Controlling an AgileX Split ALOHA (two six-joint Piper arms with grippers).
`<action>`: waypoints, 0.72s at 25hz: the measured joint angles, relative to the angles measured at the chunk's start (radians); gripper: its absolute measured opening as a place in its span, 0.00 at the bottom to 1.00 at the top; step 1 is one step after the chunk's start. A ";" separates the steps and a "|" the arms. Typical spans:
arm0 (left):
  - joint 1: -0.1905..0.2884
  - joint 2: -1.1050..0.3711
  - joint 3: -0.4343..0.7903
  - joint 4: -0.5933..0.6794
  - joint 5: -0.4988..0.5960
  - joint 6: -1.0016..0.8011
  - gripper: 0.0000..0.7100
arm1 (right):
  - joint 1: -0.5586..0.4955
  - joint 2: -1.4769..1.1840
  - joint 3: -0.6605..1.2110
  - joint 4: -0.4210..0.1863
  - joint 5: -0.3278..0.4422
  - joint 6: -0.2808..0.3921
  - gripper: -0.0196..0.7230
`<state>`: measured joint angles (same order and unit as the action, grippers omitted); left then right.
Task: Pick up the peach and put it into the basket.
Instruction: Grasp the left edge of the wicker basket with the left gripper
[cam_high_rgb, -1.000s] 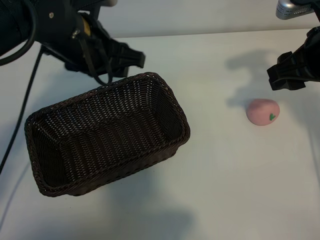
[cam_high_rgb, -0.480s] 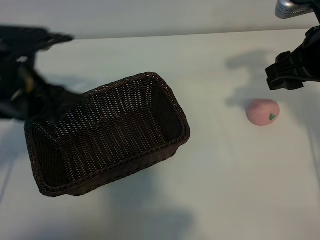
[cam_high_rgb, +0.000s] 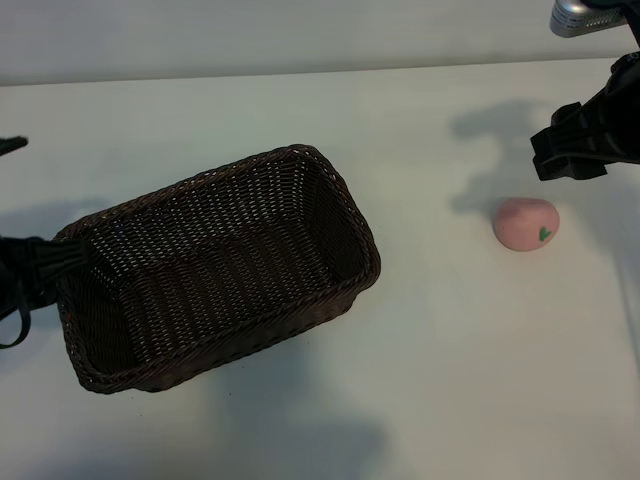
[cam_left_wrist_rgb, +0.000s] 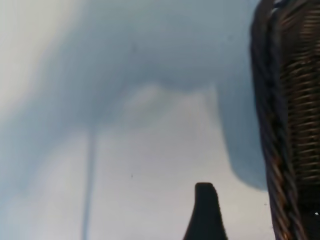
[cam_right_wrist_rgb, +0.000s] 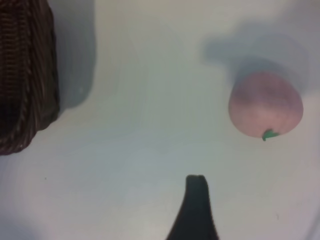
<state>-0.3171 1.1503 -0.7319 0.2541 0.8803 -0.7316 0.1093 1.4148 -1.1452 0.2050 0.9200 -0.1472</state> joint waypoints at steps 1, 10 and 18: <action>0.016 0.000 0.015 -0.019 -0.016 0.009 0.78 | 0.000 0.000 0.000 0.000 0.000 0.000 0.79; 0.133 0.031 0.093 -0.151 -0.150 0.127 0.78 | 0.000 0.000 0.000 0.001 0.000 0.000 0.79; 0.144 0.164 0.093 -0.278 -0.282 0.244 0.78 | 0.000 0.000 0.000 0.004 -0.002 0.000 0.79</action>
<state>-0.1735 1.3146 -0.6393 -0.0242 0.5981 -0.4873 0.1093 1.4148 -1.1452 0.2091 0.9178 -0.1472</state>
